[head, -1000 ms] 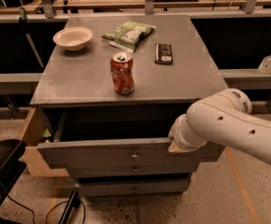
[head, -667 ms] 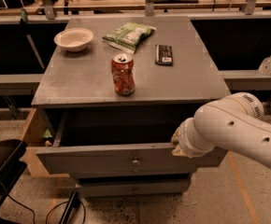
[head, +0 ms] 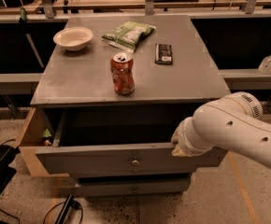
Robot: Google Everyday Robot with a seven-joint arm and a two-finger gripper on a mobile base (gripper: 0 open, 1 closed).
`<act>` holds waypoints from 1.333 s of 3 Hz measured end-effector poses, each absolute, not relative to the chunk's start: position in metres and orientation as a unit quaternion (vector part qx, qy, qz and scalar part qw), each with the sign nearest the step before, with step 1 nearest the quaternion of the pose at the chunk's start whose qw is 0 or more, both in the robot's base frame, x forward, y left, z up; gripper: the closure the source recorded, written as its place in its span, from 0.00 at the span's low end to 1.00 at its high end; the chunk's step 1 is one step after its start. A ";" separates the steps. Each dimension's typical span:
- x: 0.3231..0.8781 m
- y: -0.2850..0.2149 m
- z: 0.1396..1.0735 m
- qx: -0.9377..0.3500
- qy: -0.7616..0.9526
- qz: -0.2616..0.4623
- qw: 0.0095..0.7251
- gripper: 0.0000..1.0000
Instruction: Open top drawer
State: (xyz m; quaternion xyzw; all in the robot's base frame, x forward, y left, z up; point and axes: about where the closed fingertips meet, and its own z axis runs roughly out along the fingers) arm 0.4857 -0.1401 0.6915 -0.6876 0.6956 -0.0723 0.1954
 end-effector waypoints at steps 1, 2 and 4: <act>0.485 -0.140 0.692 -0.688 0.695 -0.073 0.195 0.39; 0.485 -0.139 0.692 -0.689 0.694 -0.073 0.195 0.15; 0.486 -0.139 0.698 -0.690 0.693 -0.080 0.195 0.02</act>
Offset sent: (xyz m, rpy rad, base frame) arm -0.0003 0.0003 0.0004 -0.0009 -0.0007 0.0010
